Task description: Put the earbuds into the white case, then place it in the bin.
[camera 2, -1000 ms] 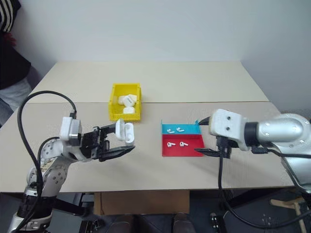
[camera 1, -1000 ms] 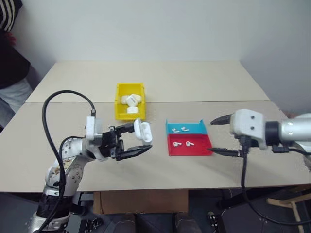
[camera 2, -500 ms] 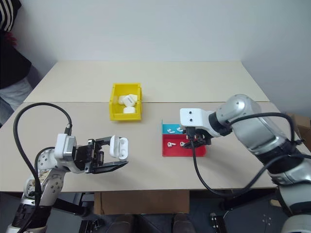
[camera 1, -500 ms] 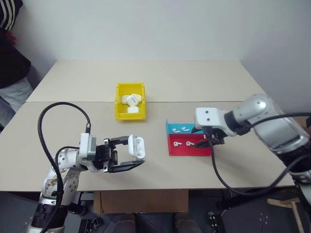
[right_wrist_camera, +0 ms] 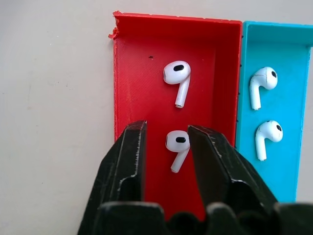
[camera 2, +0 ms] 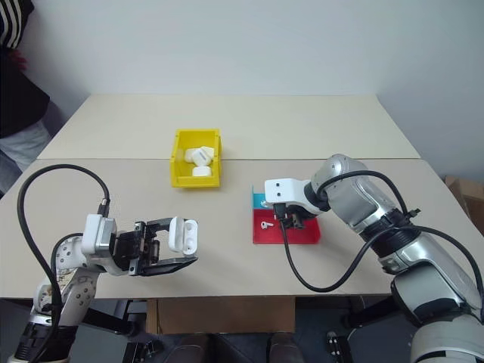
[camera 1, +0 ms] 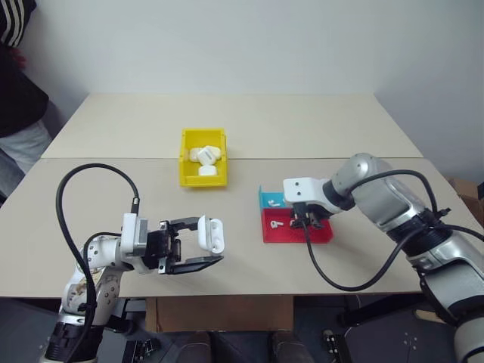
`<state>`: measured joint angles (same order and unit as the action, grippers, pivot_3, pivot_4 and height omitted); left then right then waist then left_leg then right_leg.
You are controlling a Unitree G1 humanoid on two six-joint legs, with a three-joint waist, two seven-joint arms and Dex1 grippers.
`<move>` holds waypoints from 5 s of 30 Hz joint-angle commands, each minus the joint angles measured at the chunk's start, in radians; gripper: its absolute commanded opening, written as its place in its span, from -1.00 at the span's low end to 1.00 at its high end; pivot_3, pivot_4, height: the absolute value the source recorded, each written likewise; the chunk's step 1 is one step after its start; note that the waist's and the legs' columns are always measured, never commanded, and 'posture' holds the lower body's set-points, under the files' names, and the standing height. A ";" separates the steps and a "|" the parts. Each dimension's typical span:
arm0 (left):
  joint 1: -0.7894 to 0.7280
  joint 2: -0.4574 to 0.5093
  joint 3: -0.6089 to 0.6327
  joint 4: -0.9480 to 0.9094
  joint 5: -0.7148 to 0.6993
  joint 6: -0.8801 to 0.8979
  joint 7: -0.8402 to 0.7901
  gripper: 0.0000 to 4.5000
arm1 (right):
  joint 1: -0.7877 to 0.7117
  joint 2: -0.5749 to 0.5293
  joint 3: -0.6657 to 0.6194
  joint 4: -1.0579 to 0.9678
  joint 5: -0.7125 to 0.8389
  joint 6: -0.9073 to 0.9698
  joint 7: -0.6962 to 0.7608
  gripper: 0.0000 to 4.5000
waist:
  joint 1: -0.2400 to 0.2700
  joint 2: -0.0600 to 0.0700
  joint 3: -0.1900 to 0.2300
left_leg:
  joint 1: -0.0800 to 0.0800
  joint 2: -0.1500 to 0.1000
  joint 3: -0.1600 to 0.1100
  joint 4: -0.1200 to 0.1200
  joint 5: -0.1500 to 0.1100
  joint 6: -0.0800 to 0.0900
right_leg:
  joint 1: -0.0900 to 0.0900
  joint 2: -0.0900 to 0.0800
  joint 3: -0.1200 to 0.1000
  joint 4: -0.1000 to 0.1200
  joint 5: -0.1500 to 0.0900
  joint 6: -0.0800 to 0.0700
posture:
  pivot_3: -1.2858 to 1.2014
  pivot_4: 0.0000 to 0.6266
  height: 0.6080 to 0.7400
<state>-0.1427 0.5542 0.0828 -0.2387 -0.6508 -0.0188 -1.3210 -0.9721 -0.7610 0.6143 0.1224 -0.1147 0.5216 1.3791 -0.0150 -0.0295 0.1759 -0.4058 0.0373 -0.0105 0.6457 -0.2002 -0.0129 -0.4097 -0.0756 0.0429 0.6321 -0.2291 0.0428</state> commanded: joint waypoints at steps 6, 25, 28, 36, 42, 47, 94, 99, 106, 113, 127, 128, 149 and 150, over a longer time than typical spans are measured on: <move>0.009 0.010 0.015 -0.050 0.004 -0.017 0.023 0.23 | -0.013 0.026 -0.014 0.052 -0.067 -0.057 0.001 -0.25 | 0.000 0.000 0.000 | 0.000 0.000 0.000 0.000 0.000 0.000 | 0.000 0.000 0.000 0.000 0.000 0.000 | 0.03 -0.52 1.00; 0.019 0.027 0.014 -0.065 0.026 -0.019 0.046 0.23 | -0.018 0.101 -0.023 0.190 -0.150 -0.139 -0.005 -0.25 | -0.002 0.000 0.000 | 0.000 0.000 0.000 0.000 0.000 0.000 | 0.000 0.000 0.000 0.000 0.000 0.000 | 0.03 -0.52 1.00; 0.020 0.030 0.013 -0.065 0.028 -0.020 0.049 0.23 | -0.018 0.103 -0.025 0.197 -0.155 -0.145 -0.003 -0.25 | -0.002 0.000 0.000 | 0.000 0.000 0.000 0.000 0.000 0.000 | 0.000 0.000 0.000 0.000 0.000 0.000 | 0.03 -0.52 1.00; 0.019 0.029 0.010 -0.064 0.036 -0.024 0.054 0.23 | -0.019 0.101 -0.027 0.206 -0.160 -0.160 0.008 -0.42 | -0.002 0.000 0.000 | 0.000 0.000 0.000 0.000 0.000 0.000 | 0.000 0.000 0.000 0.000 0.000 0.000 | 0.03 -0.52 1.00; 0.023 0.033 0.014 -0.069 0.038 -0.021 0.060 0.23 | -0.014 0.102 -0.030 0.203 -0.163 -0.159 0.004 -0.65 | -0.002 0.000 0.000 | 0.001 0.000 0.000 0.000 0.000 0.000 | 0.000 0.000 0.000 0.000 0.000 0.000 | 0.03 -0.52 1.00; 0.027 0.034 0.017 -0.077 0.035 -0.016 0.069 0.23 | -0.010 0.100 -0.041 0.182 -0.151 -0.144 0.012 -0.65 | -0.002 0.000 0.000 | 0.001 0.000 0.000 0.000 0.000 0.000 | 0.000 0.000 0.000 0.000 0.000 0.000 | 0.03 -0.52 1.00; -0.267 -0.080 -0.057 -0.169 -0.137 0.298 0.231 0.23 | 0.416 0.415 -0.845 -0.765 0.924 0.048 -0.514 -0.65 | -0.003 0.001 0.000 | 0.001 0.002 -0.001 0.000 0.000 0.000 | 0.002 0.003 0.000 -0.001 -0.001 0.004 | 0.03 -0.52 1.00; -0.281 -0.084 -0.071 -0.166 -0.122 0.300 0.230 0.23 | 0.448 0.424 -0.769 -0.734 0.859 -0.084 -0.494 -0.65 | -0.003 0.001 0.000 | 0.001 0.002 -0.001 0.000 0.000 0.000 | 0.002 0.003 0.000 -0.001 -0.002 0.004 | 0.03 -0.52 1.00; -0.302 -0.087 -0.074 -0.134 -0.109 0.297 0.211 0.23 | 0.441 0.420 -0.696 -0.681 0.810 -0.184 -0.479 -0.65 | -0.004 0.001 0.000 | 0.001 0.002 -0.001 0.000 0.000 0.000 | 0.002 0.003 0.000 -0.001 -0.002 0.004 | 0.03 -0.52 1.00; -0.304 -0.089 -0.065 -0.127 -0.104 0.296 0.198 0.23 | 0.447 0.410 -0.653 -0.650 0.785 -0.236 -0.467 -0.65 | -0.002 0.001 0.000 | 0.001 0.002 -0.001 -0.001 0.000 0.000 | 0.002 0.003 0.000 -0.001 -0.001 0.004 | 0.03 -0.52 1.00; -0.261 -0.089 -0.062 -0.118 -0.096 0.254 0.162 0.23 | 0.478 0.391 -0.616 -0.624 0.749 -0.295 -0.456 -0.65 | -0.002 0.001 0.000 | 0.001 0.002 -0.001 -0.001 0.000 0.000 | 0.002 0.003 0.000 -0.002 -0.002 0.004 | 0.03 -0.52 1.00; -0.260 -0.090 -0.062 -0.117 -0.096 0.251 0.160 0.23 | 0.479 0.387 -0.613 -0.623 0.746 -0.297 -0.453 -0.65 | -0.002 0.001 0.000 | 0.001 0.002 -0.001 -0.001 0.000 0.000 | 0.002 0.003 0.000 -0.002 -0.002 0.004 | 0.03 -0.52 1.00; -0.264 -0.099 -0.065 -0.097 -0.085 0.226 0.152 0.23 | 0.497 0.361 -0.602 -0.612 0.721 -0.343 -0.424 0.13 | -0.001 0.001 0.000 | 0.001 0.002 -0.001 -0.001 0.000 0.000 | 0.002 0.003 0.000 -0.002 -0.002 0.004 | 0.03 -0.52 1.00; -0.266 -0.098 -0.065 -0.098 -0.086 0.229 0.153 0.23 | 0.497 0.358 -0.604 -0.611 0.722 -0.346 -0.421 0.13 | -0.001 0.001 0.000 | 0.001 0.002 -0.001 -0.001 0.000 0.000 | 0.002 0.003 0.000 -0.002 -0.002 0.004 | 0.03 -0.52 1.00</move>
<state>-0.3968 0.4563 0.0073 -0.3180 -0.7310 0.2229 -1.1692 -0.4760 -0.3938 0.0225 -0.4785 0.6068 0.2061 0.9542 -0.0159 -0.0290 0.1761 -0.4051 0.0397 -0.0118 0.6451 -0.2002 -0.0128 -0.4079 -0.0722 0.0429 0.6303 -0.2307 0.0467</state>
